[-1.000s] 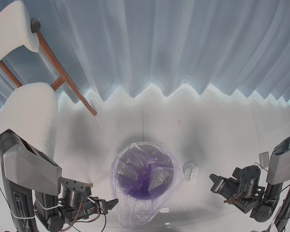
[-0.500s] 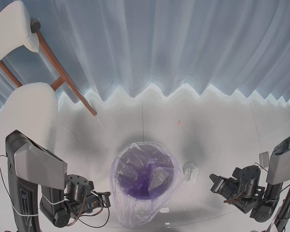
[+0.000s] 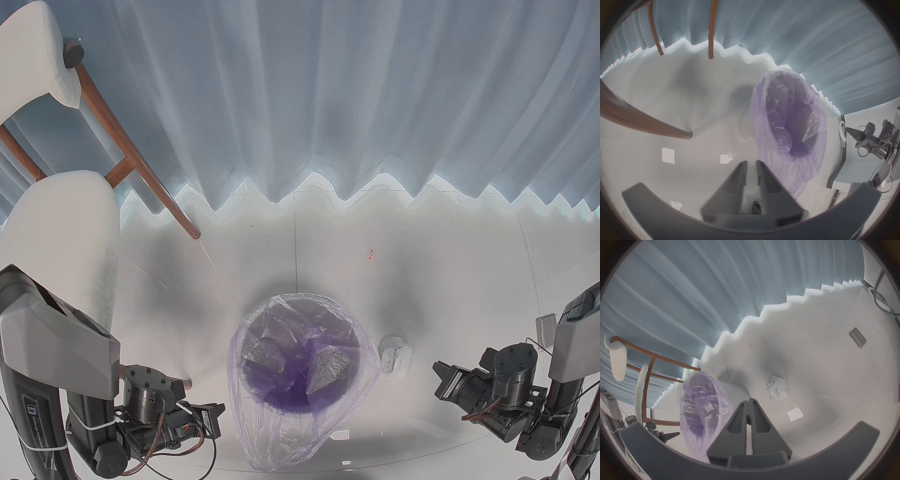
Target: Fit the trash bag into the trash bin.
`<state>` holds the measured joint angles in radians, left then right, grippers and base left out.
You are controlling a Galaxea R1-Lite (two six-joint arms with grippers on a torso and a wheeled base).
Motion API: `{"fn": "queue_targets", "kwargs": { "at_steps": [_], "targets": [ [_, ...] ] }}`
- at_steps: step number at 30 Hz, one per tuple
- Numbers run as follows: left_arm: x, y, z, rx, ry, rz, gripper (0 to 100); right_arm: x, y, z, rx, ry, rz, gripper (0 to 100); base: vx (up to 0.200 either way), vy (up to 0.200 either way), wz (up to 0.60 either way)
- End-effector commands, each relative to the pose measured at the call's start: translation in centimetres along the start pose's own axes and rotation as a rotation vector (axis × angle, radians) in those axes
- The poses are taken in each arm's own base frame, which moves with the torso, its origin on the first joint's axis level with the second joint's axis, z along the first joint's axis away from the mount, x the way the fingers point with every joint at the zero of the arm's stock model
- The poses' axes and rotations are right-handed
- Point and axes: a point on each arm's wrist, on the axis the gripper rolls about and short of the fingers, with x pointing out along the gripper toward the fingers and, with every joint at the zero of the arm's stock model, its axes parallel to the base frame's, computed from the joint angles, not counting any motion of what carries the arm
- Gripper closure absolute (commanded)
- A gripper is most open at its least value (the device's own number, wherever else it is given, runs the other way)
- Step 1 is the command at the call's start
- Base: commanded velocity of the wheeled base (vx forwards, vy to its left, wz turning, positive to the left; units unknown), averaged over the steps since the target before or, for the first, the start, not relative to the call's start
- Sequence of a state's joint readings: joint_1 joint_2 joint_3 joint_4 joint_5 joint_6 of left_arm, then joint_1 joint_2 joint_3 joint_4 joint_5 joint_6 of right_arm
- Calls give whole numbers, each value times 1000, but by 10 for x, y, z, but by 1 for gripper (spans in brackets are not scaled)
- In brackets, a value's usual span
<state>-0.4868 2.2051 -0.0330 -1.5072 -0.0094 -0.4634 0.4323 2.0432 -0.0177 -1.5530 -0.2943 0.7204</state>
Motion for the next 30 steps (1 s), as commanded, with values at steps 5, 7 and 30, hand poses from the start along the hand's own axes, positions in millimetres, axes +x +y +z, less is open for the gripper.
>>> {"fn": "queue_targets", "kwargs": {
  "at_steps": [5,7,30],
  "targets": [
    [7,-9,15,5,-76,-51,0,-2,1,-9,-20,37,7,100,0,0,0],
    [17,-9,13,10,-65,-47,0,-2,2,-11,-25,43,9,100,0,0,0],
    [23,-13,24,0,-122,-60,100,1,-1,-15,-29,56,-16,100,0,0,0]
  ]
}}
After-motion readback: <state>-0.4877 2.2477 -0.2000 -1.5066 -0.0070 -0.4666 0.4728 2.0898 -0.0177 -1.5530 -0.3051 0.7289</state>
